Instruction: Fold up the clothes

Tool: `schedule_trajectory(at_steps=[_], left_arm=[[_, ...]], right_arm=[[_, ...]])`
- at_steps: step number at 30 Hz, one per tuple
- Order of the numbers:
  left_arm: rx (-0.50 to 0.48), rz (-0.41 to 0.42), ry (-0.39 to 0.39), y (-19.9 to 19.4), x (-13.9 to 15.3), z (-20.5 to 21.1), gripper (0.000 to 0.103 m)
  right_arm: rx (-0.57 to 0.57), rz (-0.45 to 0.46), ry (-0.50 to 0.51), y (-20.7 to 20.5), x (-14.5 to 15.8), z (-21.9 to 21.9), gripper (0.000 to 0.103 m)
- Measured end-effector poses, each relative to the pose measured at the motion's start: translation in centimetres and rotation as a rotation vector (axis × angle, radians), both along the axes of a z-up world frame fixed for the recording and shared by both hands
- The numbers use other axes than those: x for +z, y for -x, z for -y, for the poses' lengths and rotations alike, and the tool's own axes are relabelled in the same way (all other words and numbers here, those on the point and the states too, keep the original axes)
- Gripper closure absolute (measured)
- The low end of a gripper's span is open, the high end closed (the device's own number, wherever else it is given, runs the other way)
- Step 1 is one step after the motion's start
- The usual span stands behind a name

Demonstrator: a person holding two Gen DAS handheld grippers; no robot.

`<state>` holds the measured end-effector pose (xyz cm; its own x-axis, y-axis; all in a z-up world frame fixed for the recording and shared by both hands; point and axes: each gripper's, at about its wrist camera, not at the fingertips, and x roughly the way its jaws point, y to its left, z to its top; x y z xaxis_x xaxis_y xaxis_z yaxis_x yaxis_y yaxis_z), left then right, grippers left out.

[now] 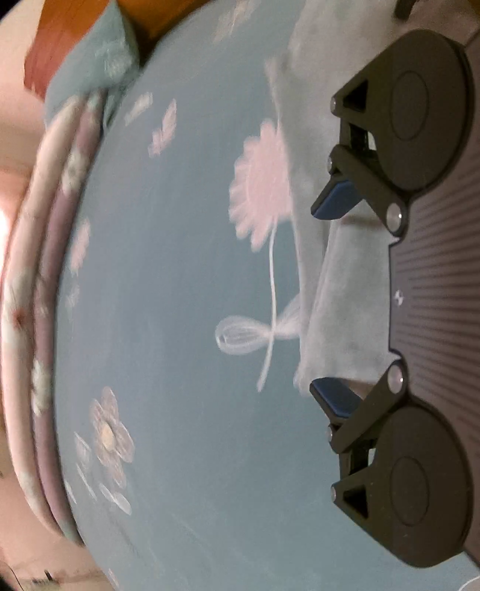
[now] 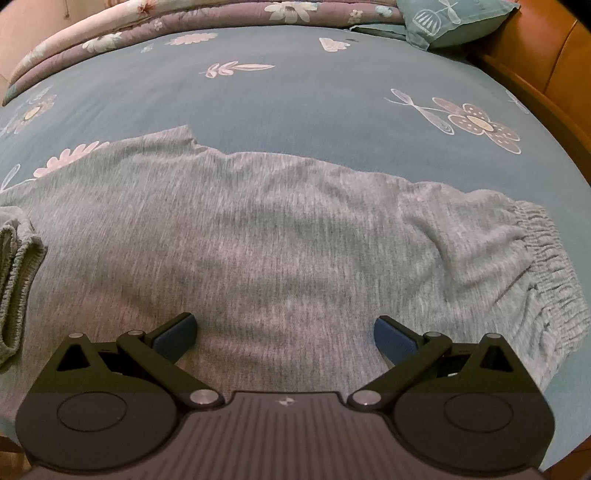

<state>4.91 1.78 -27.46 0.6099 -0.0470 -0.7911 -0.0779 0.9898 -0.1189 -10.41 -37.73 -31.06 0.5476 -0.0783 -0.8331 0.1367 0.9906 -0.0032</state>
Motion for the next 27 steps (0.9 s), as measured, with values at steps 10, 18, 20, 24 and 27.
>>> schedule_trajectory(at_steps=[10, 18, 20, 24, 27], left_arm=[[-0.056, 0.033, 0.068, 0.3, 1.7, -0.3, 0.01], [-0.097, -0.048, 0.054, -0.1, -0.5, 1.4, 0.01], [-0.096, -0.03, 0.073, 0.2, 0.4, 1.6, 0.01], [-0.129, -0.023, 0.081, 0.5, 0.9, 2.3, 0.01], [-0.124, -0.073, 0.075, 0.3, 0.0, 2.5, 0.01]], right_arm=[[-0.02, -0.01, 0.005, -1.3, 0.1, -0.9, 0.0], [-0.035, -0.016, 0.006, -1.7, 0.1, -1.1, 0.0], [-0.034, -0.016, 0.005, -1.7, 0.0, -1.2, 0.0], [-0.01, -0.021, 0.005, -2.4, -0.1, -0.6, 0.0], [-0.016, -0.022, 0.005, -2.1, 0.0, -0.8, 0.0]])
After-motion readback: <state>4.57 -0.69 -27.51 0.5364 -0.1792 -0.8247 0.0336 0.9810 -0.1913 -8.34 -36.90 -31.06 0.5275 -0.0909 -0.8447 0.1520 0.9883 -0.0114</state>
